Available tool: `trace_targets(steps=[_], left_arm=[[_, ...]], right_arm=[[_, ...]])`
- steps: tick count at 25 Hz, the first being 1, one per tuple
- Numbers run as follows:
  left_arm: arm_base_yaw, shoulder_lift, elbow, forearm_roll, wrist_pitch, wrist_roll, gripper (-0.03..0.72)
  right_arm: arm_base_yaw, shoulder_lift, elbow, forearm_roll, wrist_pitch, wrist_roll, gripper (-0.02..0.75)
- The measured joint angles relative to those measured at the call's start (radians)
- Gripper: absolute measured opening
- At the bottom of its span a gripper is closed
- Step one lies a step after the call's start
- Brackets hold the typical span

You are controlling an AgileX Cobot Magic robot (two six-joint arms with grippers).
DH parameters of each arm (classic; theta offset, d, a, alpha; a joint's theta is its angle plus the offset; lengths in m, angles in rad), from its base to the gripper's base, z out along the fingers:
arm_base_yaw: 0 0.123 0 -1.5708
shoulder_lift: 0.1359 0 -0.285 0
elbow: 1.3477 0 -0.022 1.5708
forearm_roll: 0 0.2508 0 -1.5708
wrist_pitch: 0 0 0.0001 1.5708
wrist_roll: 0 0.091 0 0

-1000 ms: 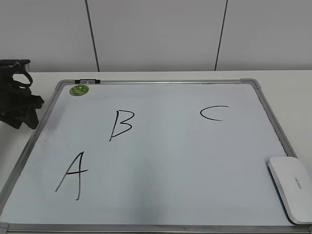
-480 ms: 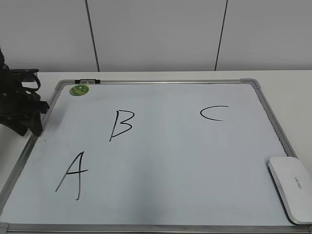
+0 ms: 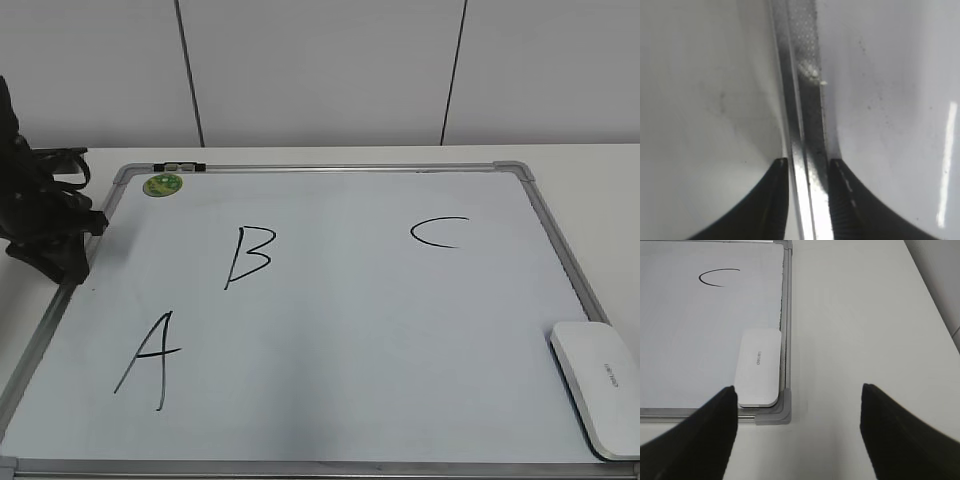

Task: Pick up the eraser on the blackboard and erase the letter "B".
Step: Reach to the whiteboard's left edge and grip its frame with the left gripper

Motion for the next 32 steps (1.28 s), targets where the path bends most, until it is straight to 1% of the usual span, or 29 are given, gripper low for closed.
trace_targets(steps=[3,6,7,8,23,29,32], left_arm=[[0.000,0.004,-0.005,-0.020,0.008,0.000,0.128],[0.004,0.004,-0.008,-0.033,0.012,-0.006,0.086],[0.004,0.004,-0.009,-0.027,0.012,-0.004,0.041],[0.004,0.004,-0.009,-0.027,0.013,-0.004,0.022],[0.012,0.004,-0.010,-0.035,0.019,-0.008,0.013],[0.012,0.004,-0.010,-0.035,0.019,-0.008,0.013],[0.012,0.004,-0.010,-0.035,0.019,-0.008,0.013]], right_arm=[[0.000,0.000,0.000,0.000,0.000,0.000,0.587],[0.000,0.000,0.000,0.000,0.000,0.000,0.587],[0.000,0.000,0.000,0.000,0.000,0.000,0.587],[0.000,0.000,0.000,0.000,0.000,0.000,0.587],[0.000,0.024,-0.013,0.005,0.000,0.000,0.587],[0.000,0.308,-0.081,0.028,-0.027,-0.017,0.587],[0.000,0.430,-0.097,0.041,-0.115,-0.020,0.587]])
